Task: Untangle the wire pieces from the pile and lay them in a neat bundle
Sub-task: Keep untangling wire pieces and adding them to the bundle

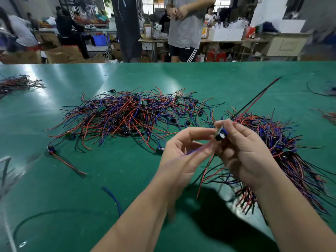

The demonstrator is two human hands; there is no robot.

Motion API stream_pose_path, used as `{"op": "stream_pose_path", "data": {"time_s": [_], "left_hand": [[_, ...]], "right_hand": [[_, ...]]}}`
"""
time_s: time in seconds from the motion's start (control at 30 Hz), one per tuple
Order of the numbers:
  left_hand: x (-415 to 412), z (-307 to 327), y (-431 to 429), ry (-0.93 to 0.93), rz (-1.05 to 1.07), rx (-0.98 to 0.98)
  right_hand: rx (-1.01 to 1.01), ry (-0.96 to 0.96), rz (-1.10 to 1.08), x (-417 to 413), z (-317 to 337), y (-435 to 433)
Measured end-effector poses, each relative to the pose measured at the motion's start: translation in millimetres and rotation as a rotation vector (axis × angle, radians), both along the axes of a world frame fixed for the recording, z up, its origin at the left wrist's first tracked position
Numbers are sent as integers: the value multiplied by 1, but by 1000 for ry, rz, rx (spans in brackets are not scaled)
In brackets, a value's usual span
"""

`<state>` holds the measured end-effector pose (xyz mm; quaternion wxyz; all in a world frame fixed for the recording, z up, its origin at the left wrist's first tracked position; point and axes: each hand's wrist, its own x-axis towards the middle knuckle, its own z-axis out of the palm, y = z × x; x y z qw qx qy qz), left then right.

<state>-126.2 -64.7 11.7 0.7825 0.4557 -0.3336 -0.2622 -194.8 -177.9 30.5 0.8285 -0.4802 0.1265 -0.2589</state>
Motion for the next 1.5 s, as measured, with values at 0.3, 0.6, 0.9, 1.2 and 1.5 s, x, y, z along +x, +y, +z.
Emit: {"op": "stream_pose_path", "data": {"time_s": [0.3, 0.6, 0.9, 1.2, 1.5], "left_hand": [[6, 3, 4, 104, -74, 347], [17, 7, 17, -80, -338, 601], [25, 9, 29, -201, -587, 674], [35, -1, 15, 129, -139, 367], [50, -24, 15, -800, 680, 964]], "right_hand": [[-586, 175, -83, -7, -5, -10], [-494, 189, -240, -12, 4, -19], [-25, -75, -529, -21, 14, -36], [-820, 208, 59, -10, -3, -1], [-667, -44, -634, -20, 7, -23]]}}
